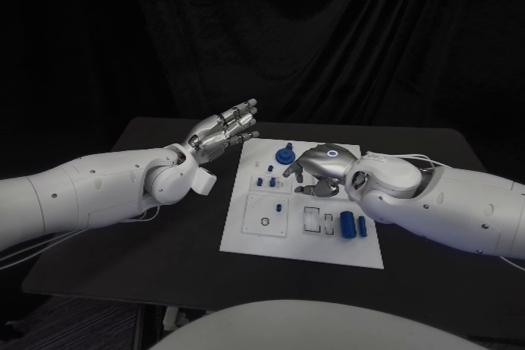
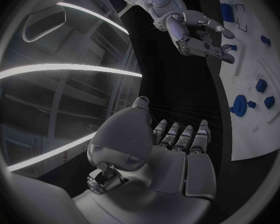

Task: Assemble the parts on the task board

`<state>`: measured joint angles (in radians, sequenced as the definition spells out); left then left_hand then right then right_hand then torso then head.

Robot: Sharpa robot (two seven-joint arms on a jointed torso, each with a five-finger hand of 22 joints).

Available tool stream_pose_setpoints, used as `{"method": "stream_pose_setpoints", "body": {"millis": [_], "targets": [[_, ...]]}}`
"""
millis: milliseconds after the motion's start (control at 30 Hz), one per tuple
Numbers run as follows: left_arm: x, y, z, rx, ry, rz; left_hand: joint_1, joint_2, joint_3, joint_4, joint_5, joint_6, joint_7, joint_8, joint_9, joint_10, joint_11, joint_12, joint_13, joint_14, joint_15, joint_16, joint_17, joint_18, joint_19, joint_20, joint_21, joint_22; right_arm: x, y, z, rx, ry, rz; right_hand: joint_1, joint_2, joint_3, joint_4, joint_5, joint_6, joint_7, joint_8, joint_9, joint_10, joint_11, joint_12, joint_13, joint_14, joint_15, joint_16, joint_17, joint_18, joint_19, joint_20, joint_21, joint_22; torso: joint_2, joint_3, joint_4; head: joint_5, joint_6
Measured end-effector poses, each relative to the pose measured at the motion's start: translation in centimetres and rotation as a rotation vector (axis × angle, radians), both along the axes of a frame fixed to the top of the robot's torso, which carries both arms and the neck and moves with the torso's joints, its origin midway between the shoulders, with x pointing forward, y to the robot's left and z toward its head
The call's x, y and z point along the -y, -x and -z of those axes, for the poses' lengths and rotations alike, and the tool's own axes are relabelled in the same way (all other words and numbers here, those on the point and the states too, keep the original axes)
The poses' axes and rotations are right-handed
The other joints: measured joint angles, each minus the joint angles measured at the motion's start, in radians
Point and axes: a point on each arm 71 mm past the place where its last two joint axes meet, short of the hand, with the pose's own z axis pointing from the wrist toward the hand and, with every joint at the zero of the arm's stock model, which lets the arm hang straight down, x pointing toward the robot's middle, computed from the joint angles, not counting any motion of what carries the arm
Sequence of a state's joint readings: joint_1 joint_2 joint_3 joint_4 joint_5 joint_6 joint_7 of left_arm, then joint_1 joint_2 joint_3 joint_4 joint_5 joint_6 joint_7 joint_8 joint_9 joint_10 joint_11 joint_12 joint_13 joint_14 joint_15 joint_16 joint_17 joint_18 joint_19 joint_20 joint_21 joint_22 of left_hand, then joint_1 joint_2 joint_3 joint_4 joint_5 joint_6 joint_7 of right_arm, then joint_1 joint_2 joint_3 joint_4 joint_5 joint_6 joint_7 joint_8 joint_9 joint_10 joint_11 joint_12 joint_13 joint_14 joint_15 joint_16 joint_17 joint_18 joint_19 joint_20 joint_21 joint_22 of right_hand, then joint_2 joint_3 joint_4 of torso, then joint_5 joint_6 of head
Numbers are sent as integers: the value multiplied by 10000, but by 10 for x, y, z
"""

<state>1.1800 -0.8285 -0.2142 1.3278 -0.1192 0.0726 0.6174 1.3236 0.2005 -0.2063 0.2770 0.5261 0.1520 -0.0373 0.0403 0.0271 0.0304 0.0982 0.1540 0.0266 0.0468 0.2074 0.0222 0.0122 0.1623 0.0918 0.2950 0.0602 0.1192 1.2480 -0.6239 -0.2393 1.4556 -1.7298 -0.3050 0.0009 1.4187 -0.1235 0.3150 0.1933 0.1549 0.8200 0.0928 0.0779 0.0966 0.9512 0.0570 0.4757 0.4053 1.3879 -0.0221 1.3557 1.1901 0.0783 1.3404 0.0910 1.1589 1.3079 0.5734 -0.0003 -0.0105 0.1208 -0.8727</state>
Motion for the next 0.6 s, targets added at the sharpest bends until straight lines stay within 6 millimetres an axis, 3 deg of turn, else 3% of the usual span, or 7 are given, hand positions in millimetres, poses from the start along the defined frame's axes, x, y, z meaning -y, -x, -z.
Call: {"method": "stream_pose_setpoints", "body": {"millis": [200,367,467,600], "targets": [[-2,1,0,-2,3,-22,39,-39,0,0,0,0,0,0,0,0,0,0,0,0,0,0,0,0,0,0,0,0,29,0,-32,573,-225,368,-6,-6,98,98,23,487,-49,178,12,119,-16,17,-89,60,-11,0,7,1,17,-17,55,-1,-24,-6,-16,16,0],[-4,2,0,4,-2,-57,39,-39,16,-16,-1,0,0,0,0,0,0,0,0,0,0,0,0,0,0,0,0,1,58,-3,-49,789,-172,1000,-151,-150,77,200,-60,715,-66,229,35,113,-9,-148,-192,60,-11,0,-114,0,17,-17,-12,-1,-43,-15,-17,-13,0],[-4,2,-1,7,2,-55,39,-39,28,-28,-1,0,0,0,0,0,0,40,0,0,0,0,0,0,0,0,0,1,73,-4,-53,791,-77,1434,-280,-279,8,346,-163,902,-118,229,31,-699,183,-968,-604,146,75,0,-18,1,72,38,-12,-2,-44,-17,-13,-54,0],[-3,2,-1,9,10,-41,79,1,28,-28,33,0,0,0,0,0,0,40,0,0,0,0,0,0,0,0,0,1,92,-7,-53,682,163,2058,-523,-334,-339,488,-368,908,-112,70,-60,-1253,231,-1909,-1116,203,133,117,96,-1,141,107,117,-2,-38,-18,-1,-74,0]]}}
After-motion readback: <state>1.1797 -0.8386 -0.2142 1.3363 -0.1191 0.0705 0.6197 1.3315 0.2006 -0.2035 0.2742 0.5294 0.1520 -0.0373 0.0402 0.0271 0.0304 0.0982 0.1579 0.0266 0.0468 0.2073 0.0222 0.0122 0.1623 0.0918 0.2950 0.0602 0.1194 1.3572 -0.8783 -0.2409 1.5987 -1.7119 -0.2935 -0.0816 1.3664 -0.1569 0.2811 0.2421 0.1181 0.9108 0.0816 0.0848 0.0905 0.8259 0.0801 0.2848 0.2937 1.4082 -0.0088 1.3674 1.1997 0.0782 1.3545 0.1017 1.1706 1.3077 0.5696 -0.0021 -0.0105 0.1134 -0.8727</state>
